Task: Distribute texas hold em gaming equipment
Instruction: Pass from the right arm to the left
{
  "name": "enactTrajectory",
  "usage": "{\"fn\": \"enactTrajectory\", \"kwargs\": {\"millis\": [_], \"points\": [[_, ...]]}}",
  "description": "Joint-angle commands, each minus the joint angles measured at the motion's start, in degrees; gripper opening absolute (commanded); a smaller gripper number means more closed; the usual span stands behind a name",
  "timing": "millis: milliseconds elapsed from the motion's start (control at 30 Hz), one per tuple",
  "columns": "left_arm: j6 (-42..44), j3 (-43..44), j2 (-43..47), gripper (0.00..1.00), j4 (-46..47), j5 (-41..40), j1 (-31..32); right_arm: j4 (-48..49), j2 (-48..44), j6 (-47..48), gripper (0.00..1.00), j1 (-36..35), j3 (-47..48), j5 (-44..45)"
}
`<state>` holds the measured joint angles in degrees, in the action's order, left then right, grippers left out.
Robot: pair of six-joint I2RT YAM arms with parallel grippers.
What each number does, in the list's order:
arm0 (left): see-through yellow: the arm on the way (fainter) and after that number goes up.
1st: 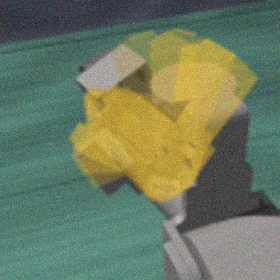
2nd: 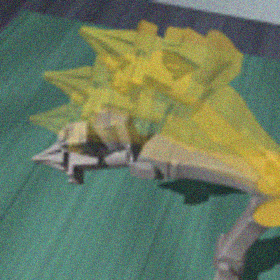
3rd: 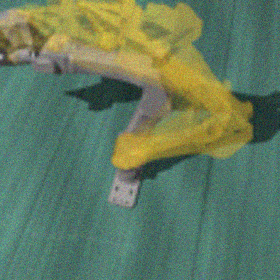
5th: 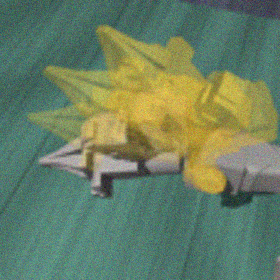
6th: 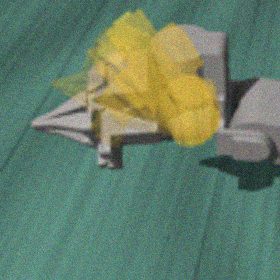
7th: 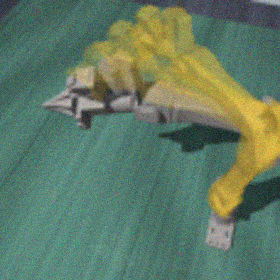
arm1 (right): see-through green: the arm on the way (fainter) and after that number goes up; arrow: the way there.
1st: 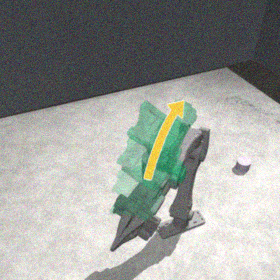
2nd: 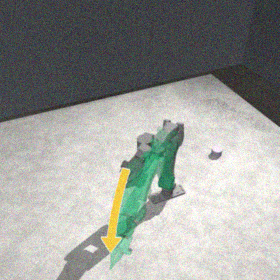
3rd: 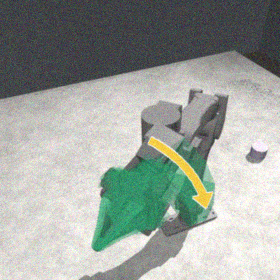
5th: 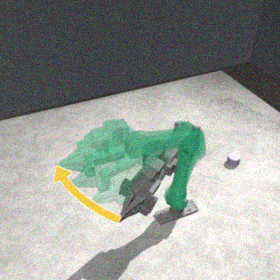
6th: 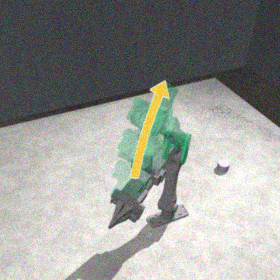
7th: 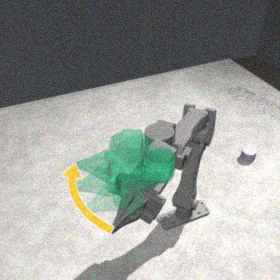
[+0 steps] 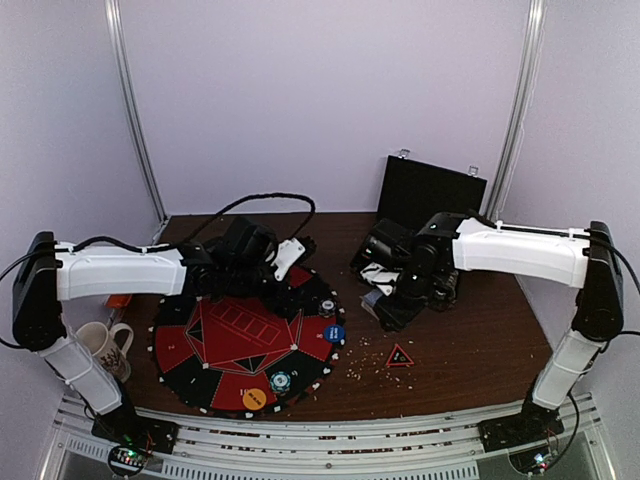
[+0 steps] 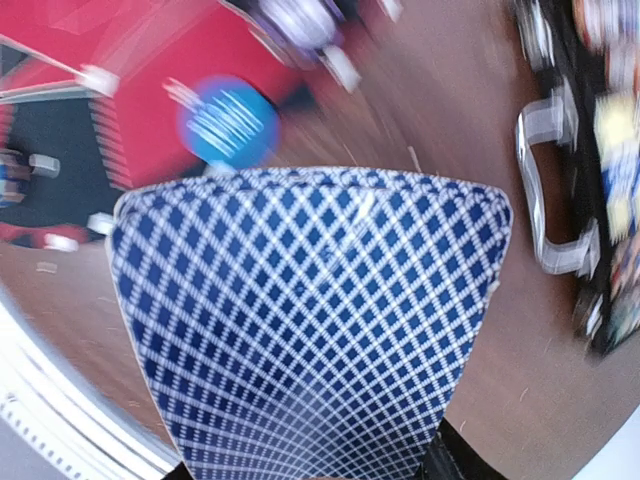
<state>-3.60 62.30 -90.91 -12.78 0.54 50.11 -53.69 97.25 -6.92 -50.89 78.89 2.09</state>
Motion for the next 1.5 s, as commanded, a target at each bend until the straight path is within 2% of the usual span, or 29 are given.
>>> {"fn": "enactTrajectory", "kwargs": {"millis": [0,133,233,433,567,700,900,1300,1467], "points": [[-12.31,-1.69,4.37,0.73,10.45,12.33,-3.52,-3.10,1.40,10.35,0.50,-5.04,9.18,2.97],[-21.86,-7.27,8.06,0.72,18.91,19.63,-8.41,-3.75,4.12,15.71,0.49,-7.30,15.85,4.01],[-25.06,-10.19,8.84,0.77,25.02,25.05,-9.10,-3.04,5.85,18.07,0.47,-8.97,18.10,5.14],[-37.86,-18.36,9.51,0.84,41.97,34.70,-12.68,-1.17,6.75,20.79,0.47,-12.32,19.35,8.88],[-41.47,-20.53,8.27,0.87,46.19,39.27,-12.74,0.08,6.97,21.54,0.47,-12.71,19.69,9.56],[-46.48,-22.85,5.08,0.86,51.09,41.39,-12.71,1.12,7.29,22.38,0.47,-13.20,20.03,10.44],[-54.30,-22.65,-0.96,0.84,63.88,45.32,-12.03,2.01,7.90,23.25,0.47,-13.77,20.25,11.52],[-53.01,-20.29,-4.22,0.83,62.57,47.81,-11.38,2.68,8.87,23.49,0.46,-14.33,20.27,13.87],[-46.69,-16.88,-4.44,0.82,54.06,48.17,-9.66,2.92,9.53,23.77,0.46,-14.53,20.58,14.93]]}}
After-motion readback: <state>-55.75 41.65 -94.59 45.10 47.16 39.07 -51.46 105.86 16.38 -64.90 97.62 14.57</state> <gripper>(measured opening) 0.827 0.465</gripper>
